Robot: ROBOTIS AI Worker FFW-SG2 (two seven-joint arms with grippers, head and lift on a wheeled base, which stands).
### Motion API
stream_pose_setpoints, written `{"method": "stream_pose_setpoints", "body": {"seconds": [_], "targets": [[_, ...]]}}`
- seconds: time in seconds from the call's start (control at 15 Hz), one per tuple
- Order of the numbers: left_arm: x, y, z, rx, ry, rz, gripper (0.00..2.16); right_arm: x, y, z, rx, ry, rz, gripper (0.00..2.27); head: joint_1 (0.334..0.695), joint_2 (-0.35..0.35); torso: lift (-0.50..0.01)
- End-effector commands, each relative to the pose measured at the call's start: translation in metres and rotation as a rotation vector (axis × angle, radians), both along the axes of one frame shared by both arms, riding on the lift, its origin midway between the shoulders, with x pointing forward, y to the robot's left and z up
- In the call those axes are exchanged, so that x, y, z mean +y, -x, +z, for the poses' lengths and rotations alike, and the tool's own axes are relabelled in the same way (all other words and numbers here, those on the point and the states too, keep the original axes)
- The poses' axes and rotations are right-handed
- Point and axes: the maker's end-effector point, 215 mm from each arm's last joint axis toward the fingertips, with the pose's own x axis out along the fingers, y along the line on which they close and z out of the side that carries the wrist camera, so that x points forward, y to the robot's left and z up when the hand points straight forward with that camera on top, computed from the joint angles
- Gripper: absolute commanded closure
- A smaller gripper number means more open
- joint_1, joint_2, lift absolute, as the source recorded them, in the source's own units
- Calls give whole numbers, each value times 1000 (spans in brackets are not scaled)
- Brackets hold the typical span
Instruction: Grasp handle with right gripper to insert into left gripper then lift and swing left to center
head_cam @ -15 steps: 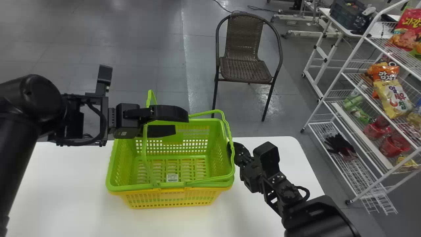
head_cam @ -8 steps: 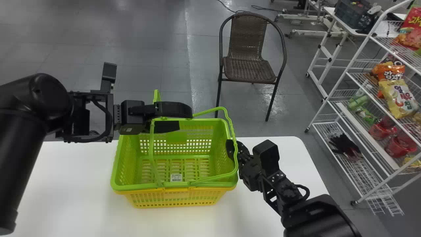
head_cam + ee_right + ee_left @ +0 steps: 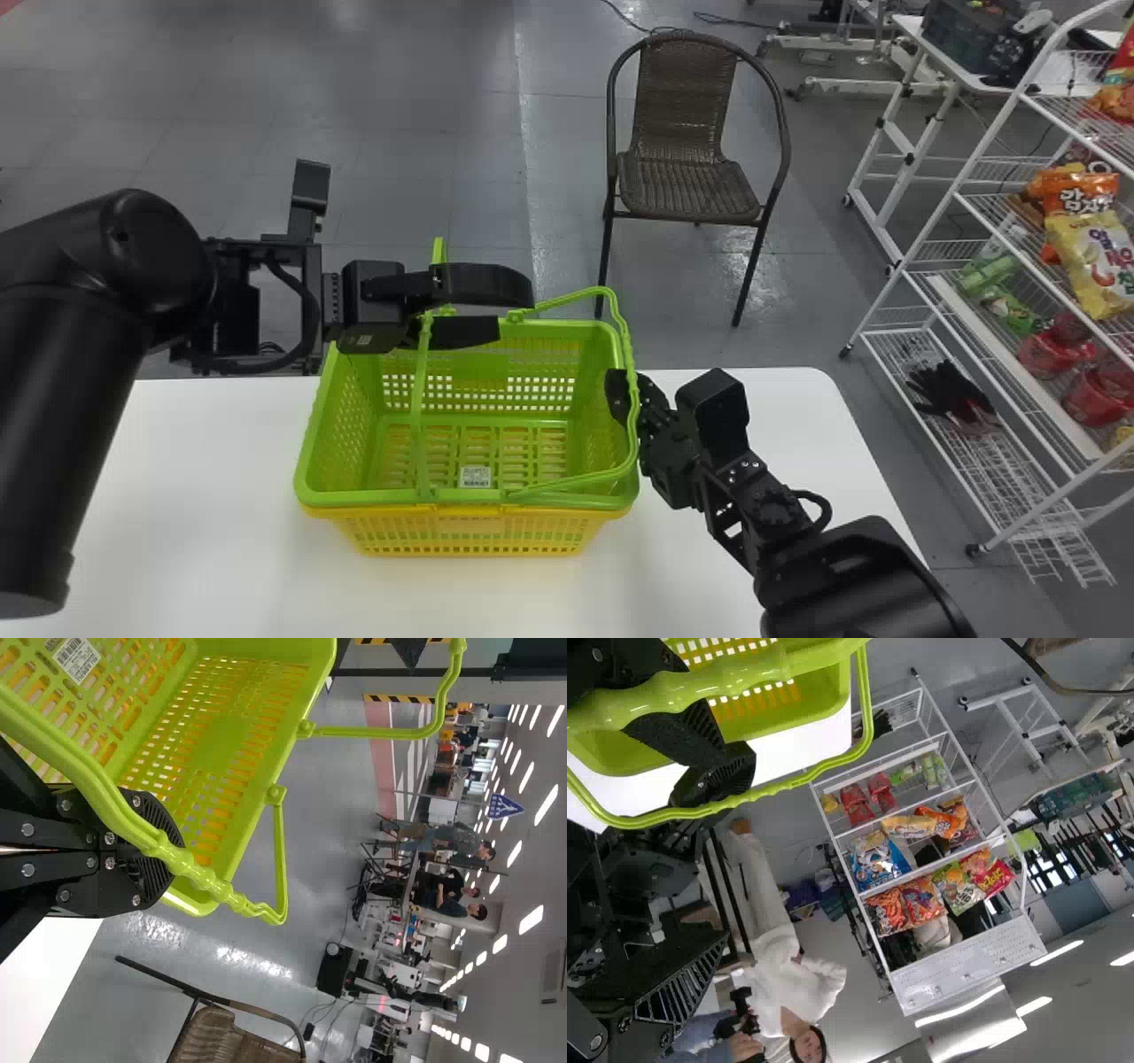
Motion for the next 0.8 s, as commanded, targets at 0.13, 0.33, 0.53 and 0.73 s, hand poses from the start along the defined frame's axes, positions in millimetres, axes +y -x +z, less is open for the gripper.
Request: {"method": "stream_pose_setpoints", "body": {"seconds": [0.13, 0.33, 0.53, 0.73], "targets": [[4, 3, -5, 12, 8, 6, 130, 6, -1, 5, -6, -3, 7, 2256, 695, -114, 0], [6, 6, -11, 23, 7, 8, 130, 7, 1, 8, -8, -5, 8, 2256, 695, -109, 0], [6, 7, -13, 26, 6, 9, 130, 15, 2, 12, -10, -8, 18, 2256, 695, -105, 0], [7, 7, -13, 25, 8, 9, 130, 24, 3, 17, -11, -12, 29, 2256, 695, -99, 0]]}}
